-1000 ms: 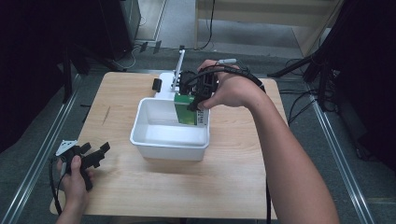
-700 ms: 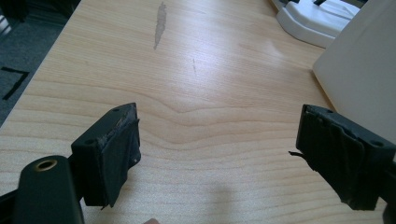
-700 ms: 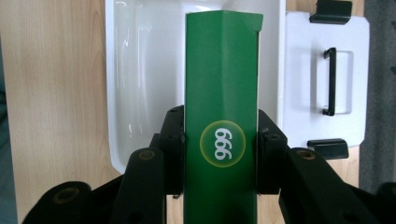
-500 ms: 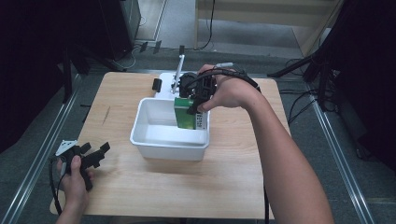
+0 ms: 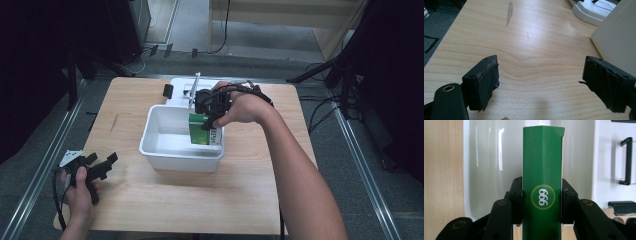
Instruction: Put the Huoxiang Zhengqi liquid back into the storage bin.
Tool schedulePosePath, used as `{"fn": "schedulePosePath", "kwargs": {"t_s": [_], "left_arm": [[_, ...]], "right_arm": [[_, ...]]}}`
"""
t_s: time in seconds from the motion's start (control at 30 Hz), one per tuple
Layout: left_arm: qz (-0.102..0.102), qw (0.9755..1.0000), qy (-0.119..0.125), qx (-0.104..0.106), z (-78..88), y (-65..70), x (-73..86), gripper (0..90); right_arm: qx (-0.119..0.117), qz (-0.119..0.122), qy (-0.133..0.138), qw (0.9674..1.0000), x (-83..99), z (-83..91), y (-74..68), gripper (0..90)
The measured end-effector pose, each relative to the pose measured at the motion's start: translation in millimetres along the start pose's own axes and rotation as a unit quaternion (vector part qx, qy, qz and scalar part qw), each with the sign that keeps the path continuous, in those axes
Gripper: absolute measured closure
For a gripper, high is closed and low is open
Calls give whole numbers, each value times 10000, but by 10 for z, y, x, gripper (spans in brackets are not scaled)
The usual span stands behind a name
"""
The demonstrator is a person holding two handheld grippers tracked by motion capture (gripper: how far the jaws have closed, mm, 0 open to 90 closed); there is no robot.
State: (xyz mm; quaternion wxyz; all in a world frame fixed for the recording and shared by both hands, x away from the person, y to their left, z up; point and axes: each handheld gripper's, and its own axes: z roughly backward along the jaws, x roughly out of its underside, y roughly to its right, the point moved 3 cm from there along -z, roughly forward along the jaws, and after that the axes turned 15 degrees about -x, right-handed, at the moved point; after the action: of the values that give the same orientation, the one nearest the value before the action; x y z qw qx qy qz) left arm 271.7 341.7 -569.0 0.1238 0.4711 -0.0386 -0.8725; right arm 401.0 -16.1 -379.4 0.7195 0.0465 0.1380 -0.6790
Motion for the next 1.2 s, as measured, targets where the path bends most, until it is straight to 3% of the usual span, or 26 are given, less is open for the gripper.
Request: {"fn": "schedulePosePath", "kwargs": {"t_s": [0.4, 0.63, 0.9, 1.2], "left_arm": [[-1, 10000, 1, 2, 0, 0, 0, 146], [2, 10000, 8, 0, -1, 0, 0, 147], [4, 10000, 8, 1, -1, 1, 0, 147], [1, 10000, 10, -3, 0, 1, 0, 147]], "right_arm": [[-124, 73, -19, 9999, 61, -257, 44, 638], [-173, -63, -82, 9998, 111, -367, 50, 635], [-227, -17, -16, 9997, 114, -439, 75, 624], [-185, -206, 78, 9996, 119, -409, 54, 488]]}}
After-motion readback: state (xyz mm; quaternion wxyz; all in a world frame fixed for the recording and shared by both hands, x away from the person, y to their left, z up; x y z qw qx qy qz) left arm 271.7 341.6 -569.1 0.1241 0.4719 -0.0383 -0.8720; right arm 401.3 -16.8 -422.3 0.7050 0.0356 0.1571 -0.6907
